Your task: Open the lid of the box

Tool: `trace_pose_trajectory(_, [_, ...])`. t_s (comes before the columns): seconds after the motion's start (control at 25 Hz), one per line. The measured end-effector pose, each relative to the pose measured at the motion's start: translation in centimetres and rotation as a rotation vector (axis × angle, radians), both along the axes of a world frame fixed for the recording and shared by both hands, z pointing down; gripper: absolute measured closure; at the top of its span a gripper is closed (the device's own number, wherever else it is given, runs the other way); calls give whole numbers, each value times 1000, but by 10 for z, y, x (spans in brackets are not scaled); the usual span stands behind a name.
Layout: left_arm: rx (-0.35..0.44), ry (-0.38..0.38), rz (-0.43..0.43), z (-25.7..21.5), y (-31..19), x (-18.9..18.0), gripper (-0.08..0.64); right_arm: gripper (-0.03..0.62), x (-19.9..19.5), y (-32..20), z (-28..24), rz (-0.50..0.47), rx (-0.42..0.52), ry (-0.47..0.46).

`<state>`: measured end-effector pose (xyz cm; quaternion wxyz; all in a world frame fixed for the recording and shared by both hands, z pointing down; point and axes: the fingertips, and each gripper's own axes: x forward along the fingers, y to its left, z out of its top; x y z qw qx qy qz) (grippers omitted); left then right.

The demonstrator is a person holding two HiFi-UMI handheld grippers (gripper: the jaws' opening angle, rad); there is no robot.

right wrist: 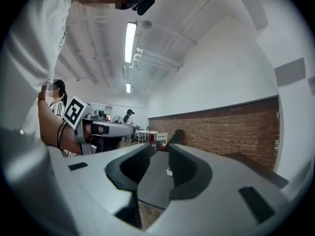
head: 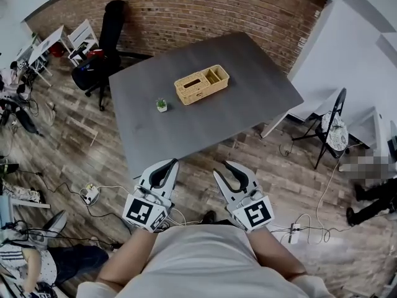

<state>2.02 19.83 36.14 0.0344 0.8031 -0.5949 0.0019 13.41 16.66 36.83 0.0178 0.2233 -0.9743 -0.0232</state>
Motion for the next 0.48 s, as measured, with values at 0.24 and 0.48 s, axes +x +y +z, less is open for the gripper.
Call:
trace_pose_trajectory(0.24, [-2, -13, -5, -6, -21, 15, 548, 449, 11, -23, -1, -23, -11, -10])
trace_pose_trajectory(0.48, [9, -13, 1, -12, -37, 20, 548, 439, 16, -38, -4, -9, -10, -11])
